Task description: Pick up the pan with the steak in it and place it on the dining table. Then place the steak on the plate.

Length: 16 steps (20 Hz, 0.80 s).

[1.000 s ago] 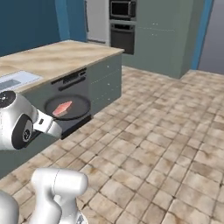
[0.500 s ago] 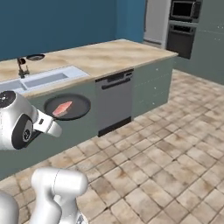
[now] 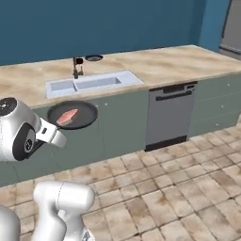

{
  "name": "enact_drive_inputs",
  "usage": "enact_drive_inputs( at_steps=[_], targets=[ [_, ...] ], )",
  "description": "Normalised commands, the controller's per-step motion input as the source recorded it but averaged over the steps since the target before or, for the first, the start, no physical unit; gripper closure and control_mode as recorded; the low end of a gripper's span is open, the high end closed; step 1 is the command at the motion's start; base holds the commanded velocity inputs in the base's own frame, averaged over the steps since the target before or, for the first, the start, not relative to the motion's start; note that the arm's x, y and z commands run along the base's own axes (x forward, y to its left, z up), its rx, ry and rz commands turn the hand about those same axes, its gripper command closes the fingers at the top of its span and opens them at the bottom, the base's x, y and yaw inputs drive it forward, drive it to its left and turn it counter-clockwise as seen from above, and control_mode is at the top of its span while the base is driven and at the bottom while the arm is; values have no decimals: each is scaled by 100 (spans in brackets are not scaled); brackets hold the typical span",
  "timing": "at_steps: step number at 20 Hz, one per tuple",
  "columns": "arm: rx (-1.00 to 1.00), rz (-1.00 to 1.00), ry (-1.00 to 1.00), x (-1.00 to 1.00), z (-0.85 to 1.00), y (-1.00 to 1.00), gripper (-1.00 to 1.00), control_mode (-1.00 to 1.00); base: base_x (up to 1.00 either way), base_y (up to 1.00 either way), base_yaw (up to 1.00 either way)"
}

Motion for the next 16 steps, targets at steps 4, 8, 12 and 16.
enact_drive_inputs(
  at_steps=[4, 8, 12, 16],
  targets=[
    [0, 0, 0, 0, 0, 0, 100, 100, 0, 0, 50],
    [0, 0, 0, 0, 0, 0, 100, 100, 0, 0, 50],
    [0, 0, 0, 0, 0, 0, 100, 100, 0, 0, 50],
    [0, 0, 0, 0, 0, 0, 100, 100, -1, -2, 48]
  ],
)
